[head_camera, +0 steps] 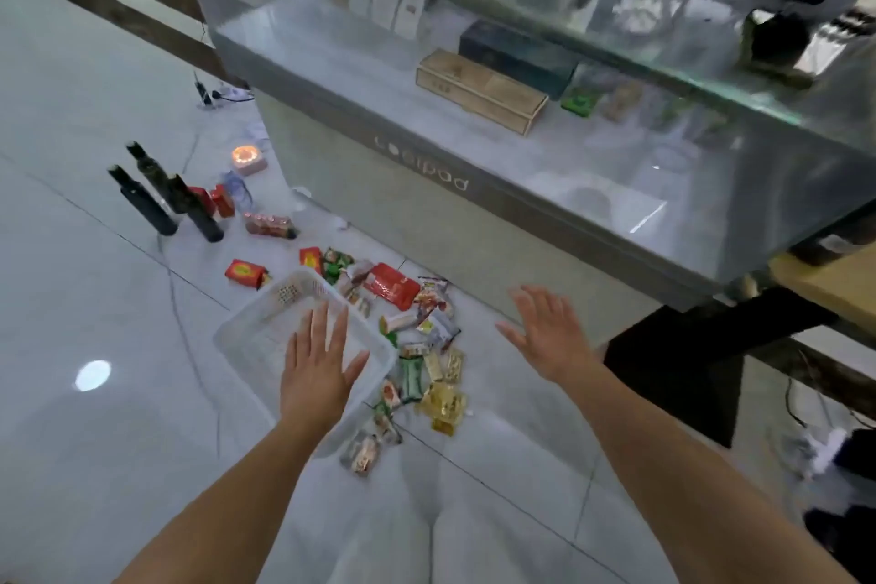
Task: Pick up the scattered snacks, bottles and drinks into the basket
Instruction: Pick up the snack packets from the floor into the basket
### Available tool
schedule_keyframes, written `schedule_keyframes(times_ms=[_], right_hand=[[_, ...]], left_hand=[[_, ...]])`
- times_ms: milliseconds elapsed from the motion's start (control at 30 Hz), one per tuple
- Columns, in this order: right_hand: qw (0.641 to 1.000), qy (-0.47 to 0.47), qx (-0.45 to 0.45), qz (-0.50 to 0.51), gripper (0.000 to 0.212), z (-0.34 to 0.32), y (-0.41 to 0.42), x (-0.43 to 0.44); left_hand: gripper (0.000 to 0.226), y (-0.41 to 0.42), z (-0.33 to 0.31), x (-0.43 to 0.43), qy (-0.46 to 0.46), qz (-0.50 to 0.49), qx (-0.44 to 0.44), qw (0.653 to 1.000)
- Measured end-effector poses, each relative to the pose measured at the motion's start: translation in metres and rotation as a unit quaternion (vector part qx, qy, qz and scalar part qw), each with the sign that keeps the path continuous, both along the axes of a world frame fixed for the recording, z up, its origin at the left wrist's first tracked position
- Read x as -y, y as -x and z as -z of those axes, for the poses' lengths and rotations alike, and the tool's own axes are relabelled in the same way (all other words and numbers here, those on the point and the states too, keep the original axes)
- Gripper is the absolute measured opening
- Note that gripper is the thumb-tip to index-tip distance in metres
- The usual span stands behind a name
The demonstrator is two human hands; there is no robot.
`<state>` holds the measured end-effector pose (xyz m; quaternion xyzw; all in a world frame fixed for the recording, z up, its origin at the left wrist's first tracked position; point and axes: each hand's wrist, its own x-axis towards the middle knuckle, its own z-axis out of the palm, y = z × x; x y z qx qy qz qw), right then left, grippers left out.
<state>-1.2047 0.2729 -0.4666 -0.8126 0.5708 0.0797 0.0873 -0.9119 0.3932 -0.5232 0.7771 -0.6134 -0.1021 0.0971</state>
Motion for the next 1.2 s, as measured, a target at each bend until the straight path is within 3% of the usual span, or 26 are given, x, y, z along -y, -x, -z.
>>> schedule_keyframes(times_ms=[100,233,300,433,500,567,733,867,967,1100,1200], right_hand=[[0.999,-0.031,0.004,-0.012,0.087,0.135,-0.006,0.005],[0.997,-0.041,-0.026,-0.054,0.113,0.338,-0.008,0.01],[0.995,-0.039,-0.032,-0.081,0.114,0.426,-0.01,0.012],[0.995,-0.055,0.017,-0.082,0.092,0.539,-0.014,0.014],[0.995,-0.078,0.044,-0.035,0.074,0.566,-0.012,0.006],[0.994,-0.1,0.049,0.002,0.075,0.582,-0.01,-0.004],[0.992,-0.108,0.05,0.047,0.089,0.604,-0.016,-0.005],[0.983,-0.116,0.069,0.123,0.096,0.613,-0.024,0.0],[0.961,-0.152,0.128,0.192,0.097,0.609,-0.025,-0.002],[0.946,-0.192,0.16,0.206,0.078,0.608,-0.022,-0.011],[0.94,-0.189,0.193,0.207,0.073,0.608,-0.02,-0.015]], left_hand=[[0.074,0.003,0.135,-0.005,-0.006,0.02,0.006,1.0],[0.068,0.0,0.32,-0.023,0.004,0.079,0.035,0.996],[0.066,-0.002,0.404,-0.037,0.007,0.135,0.067,0.989],[0.05,-0.011,0.512,-0.062,-0.003,0.293,0.135,0.946],[0.053,-0.021,0.527,-0.077,-0.022,0.319,0.14,0.937],[0.063,-0.03,0.531,-0.096,-0.036,0.287,0.123,0.949],[0.076,-0.028,0.558,-0.108,-0.156,0.14,0.036,0.977],[0.089,-0.007,0.567,-0.079,-0.148,0.004,-0.046,0.988],[0.104,0.008,0.562,-0.06,-0.153,-0.124,-0.136,0.971],[0.087,0.017,0.568,-0.055,-0.211,-0.144,-0.187,0.949],[0.079,0.018,0.57,-0.053,-0.198,-0.163,-0.218,0.942]])
